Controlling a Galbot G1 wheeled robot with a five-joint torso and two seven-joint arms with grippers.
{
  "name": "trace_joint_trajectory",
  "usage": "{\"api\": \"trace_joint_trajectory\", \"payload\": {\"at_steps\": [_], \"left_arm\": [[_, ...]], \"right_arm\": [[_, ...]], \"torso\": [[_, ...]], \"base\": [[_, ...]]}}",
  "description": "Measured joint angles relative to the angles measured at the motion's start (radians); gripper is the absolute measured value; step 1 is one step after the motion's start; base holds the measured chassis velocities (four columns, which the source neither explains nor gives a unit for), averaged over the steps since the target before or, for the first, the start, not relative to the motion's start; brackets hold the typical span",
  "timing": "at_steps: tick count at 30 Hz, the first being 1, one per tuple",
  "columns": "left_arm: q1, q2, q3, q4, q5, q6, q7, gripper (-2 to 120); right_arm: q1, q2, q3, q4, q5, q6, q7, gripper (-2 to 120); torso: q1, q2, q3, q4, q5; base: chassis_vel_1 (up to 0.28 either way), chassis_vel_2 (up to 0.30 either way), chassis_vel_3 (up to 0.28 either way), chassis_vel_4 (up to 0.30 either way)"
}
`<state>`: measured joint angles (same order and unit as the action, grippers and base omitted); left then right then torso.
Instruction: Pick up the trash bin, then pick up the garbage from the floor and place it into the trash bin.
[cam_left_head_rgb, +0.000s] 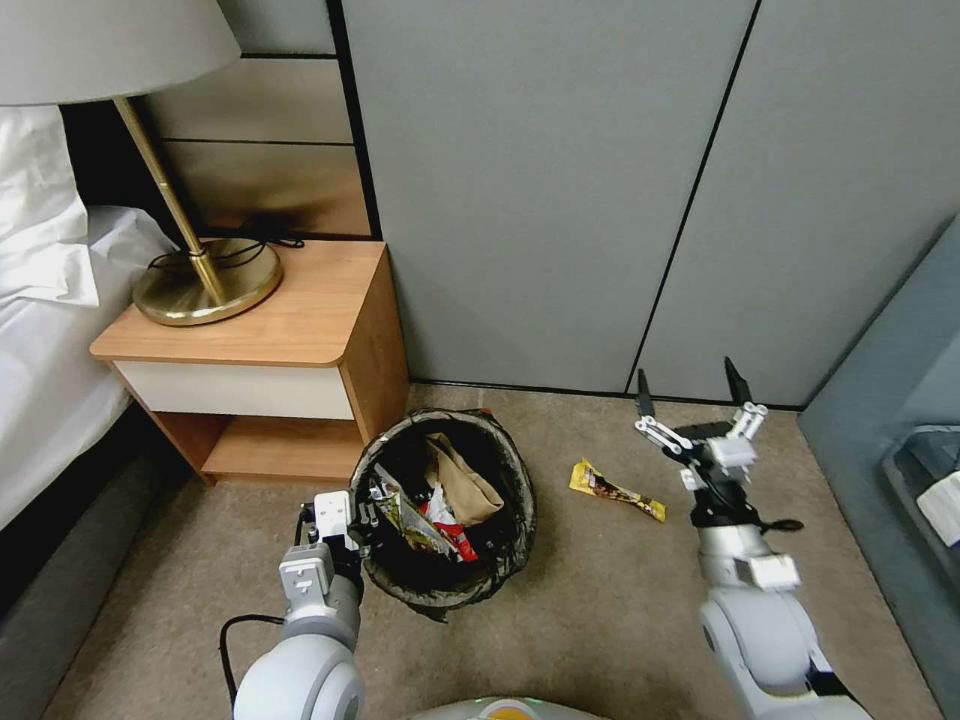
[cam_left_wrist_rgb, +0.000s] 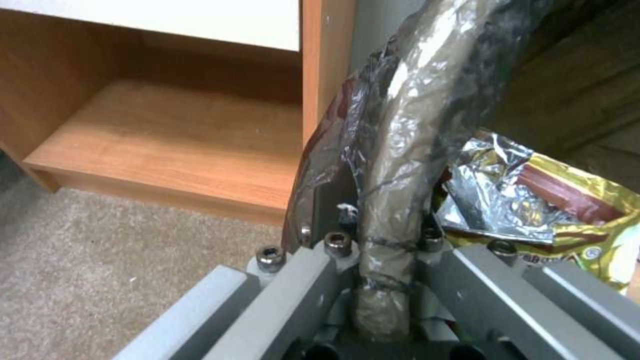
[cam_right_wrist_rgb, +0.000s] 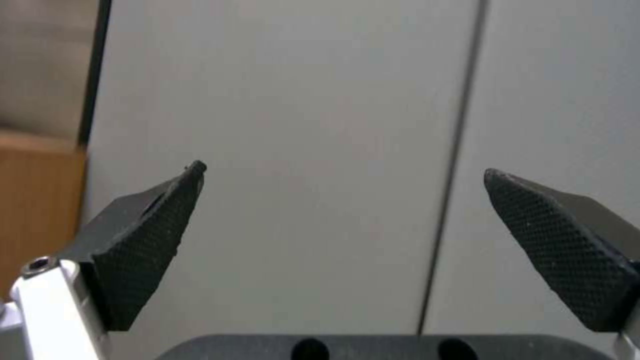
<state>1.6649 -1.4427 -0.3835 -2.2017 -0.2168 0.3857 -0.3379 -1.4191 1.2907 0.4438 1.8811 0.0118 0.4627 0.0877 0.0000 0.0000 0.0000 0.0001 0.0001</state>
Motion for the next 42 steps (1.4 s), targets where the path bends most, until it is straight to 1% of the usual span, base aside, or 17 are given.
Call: {"api": "trace_joint_trajectory", "payload": {"at_steps": [1, 2, 5, 6, 10, 15, 18, 20, 23, 27, 31, 33, 36, 42], "left_arm": [[0.000, 0.000, 0.000, 0.000, 0.000, 0.000, 0.000, 0], [-0.001, 0.000, 0.000, 0.000, 0.000, 0.000, 0.000, 0], [-0.002, 0.005, -0.003, -0.003, -0.002, 0.002, 0.000, 0], [-0.002, 0.005, -0.003, -0.003, -0.002, 0.002, 0.000, 0], [-0.003, 0.009, -0.003, -0.006, -0.004, 0.003, 0.000, 0], [-0.003, 0.010, -0.003, -0.006, -0.005, 0.003, 0.000, 0], [-0.004, 0.009, -0.002, -0.006, -0.005, 0.003, 0.000, 0], [-0.004, 0.009, -0.002, -0.006, -0.005, 0.003, 0.000, 0], [-0.004, 0.013, -0.002, -0.007, -0.006, 0.004, 0.000, 0], [-0.007, 0.018, -0.001, -0.007, -0.009, 0.005, 0.000, 0], [-0.007, 0.019, -0.001, -0.008, -0.009, 0.005, 0.000, 0], [-0.007, 0.018, 0.000, -0.010, -0.009, 0.005, 0.000, 0], [-0.007, 0.018, 0.001, -0.011, -0.009, 0.005, 0.000, 0], [-0.002, 0.019, 0.001, -0.014, -0.009, 0.005, 0.000, 0]], "right_arm": [[0.000, 0.000, 0.000, 0.000, 0.000, 0.000, 0.000, 100], [0.018, -0.005, -0.017, -0.021, -0.006, -0.050, -0.033, 100], [0.046, -0.016, -0.036, -0.059, -0.021, -0.115, -0.105, 100], [0.046, -0.016, -0.036, -0.059, -0.021, -0.115, -0.105, 100], [0.076, -0.029, -0.043, -0.109, -0.022, -0.152, -0.174, 100], [0.088, -0.041, -0.043, -0.157, -0.031, -0.156, -0.224, 100], [0.100, -0.053, -0.037, -0.219, -0.039, -0.154, -0.283, 100], [0.104, -0.056, -0.037, -0.235, -0.042, -0.155, -0.292, 100], [0.132, -0.064, -0.029, -0.323, -0.066, -0.159, -0.328, 100], [0.151, -0.070, -0.022, -0.372, -0.073, -0.174, -0.359, 100], [0.172, -0.070, -0.021, -0.408, -0.089, -0.179, -0.378, 100], [0.193, -0.070, -0.022, -0.447, -0.105, -0.184, -0.390, 100], [0.200, -0.070, -0.022, -0.462, -0.113, -0.185, -0.395, 100], [0.247, -0.062, -0.024, -0.573, -0.167, -0.168, -0.417, 100]], "torso": [[0.000, 0.000, 0.000, 0.0000, 0.0000], [0.000, 0.000, 0.000, -0.0001, -0.0002], [0.000, 0.000, 0.000, -0.0001, -0.0001], [0.000, 0.000, 0.000, -0.0001, -0.0001], [0.000, 0.000, 0.000, -0.0001, -0.0001], [0.000, 0.000, 0.000, -0.0001, -0.0001], [0.000, 0.000, 0.000, -0.0002, -0.0001], [0.000, 0.000, 0.000, -0.0002, 0.0000], [0.000, 0.000, 0.000, 0.0000, 0.0000], [0.000, 0.000, 0.000, -0.0002, -0.0001], [0.000, 0.000, 0.000, 0.0000, 0.0000], [0.000, 0.000, 0.000, 0.0000, -0.0001], [0.000, 0.000, 0.000, -0.0001, 0.0000], [0.000, 0.000, 0.000, -0.0001, -0.0001]], "base": [[0.000, 0.000, 0.000, 0.000], [0.000, 0.000, 0.000, 0.000], [0.000, 0.000, 0.000, 0.000], [0.000, 0.000, 0.000, 0.000], [0.000, 0.000, 0.000, 0.000], [0.000, 0.000, 0.000, 0.000], [0.000, 0.000, 0.000, 0.000], [0.000, 0.000, 0.000, 0.000], [0.000, 0.000, 0.000, 0.000], [0.000, 0.000, 0.000, 0.000], [0.000, 0.000, 0.000, 0.000], [0.000, 0.000, 0.000, 0.000], [0.000, 0.000, 0.000, 0.000], [0.000, 0.000, 0.000, 0.000]]}}
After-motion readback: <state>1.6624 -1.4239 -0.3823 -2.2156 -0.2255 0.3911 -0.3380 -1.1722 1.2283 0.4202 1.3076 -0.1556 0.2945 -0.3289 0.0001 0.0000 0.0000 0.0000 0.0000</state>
